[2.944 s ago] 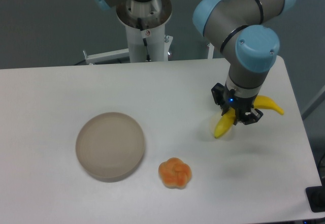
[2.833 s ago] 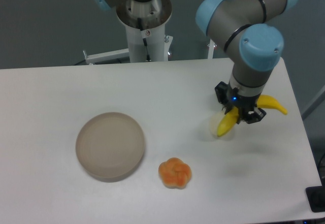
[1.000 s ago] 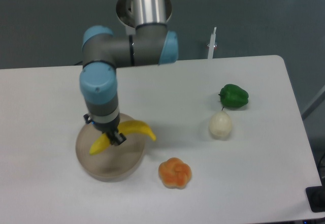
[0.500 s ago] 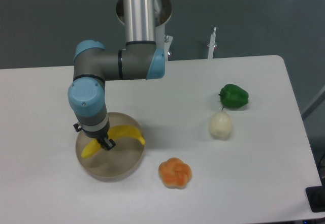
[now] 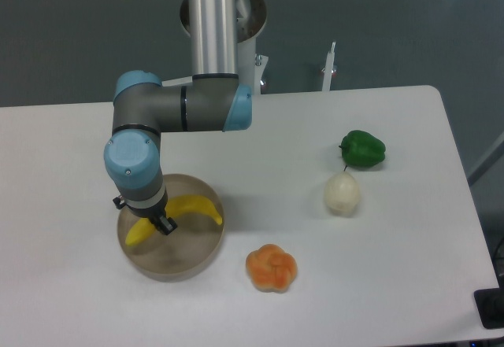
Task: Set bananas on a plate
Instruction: 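Open the gripper to release the banana onto the plate, then raise the gripper and move it away from the plate toward the orange bun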
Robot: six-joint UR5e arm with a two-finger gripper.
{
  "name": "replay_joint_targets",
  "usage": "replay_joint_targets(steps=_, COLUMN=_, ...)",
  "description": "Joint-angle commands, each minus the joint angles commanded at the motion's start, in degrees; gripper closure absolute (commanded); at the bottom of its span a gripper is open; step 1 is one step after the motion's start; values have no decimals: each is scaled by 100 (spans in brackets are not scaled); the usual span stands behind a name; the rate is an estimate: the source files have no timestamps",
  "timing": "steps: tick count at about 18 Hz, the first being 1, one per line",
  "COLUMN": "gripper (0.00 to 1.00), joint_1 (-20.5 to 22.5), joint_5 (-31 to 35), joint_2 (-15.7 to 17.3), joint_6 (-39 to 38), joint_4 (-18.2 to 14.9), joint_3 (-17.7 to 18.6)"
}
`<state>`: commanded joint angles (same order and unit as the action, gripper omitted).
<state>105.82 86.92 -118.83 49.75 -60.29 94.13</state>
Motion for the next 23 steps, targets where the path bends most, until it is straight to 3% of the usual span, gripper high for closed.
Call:
replay_joint_targets(steps=6, gripper=0, joint_1=61, joint_5=35, joint_2=140, joint_6=52, joint_4=-9, joint_3=-166)
replay_joint_targets(steps=10, gripper=0, joint_1=842, joint_5=281, joint_2=273, joint_6=384, joint_4=-35, joint_3=-561)
replay_joint_targets(steps=19, gripper=0, joint_1=1616, joint_5=299, joint_2=352, joint_6=1343, joint_4=-132, joint_3=-791)
replay_joint_targets(steps=23, gripper=0, joint_1=1854, joint_5=299, joint_2=369, joint_6=1415, joint_4=-377, joint_3=-809)
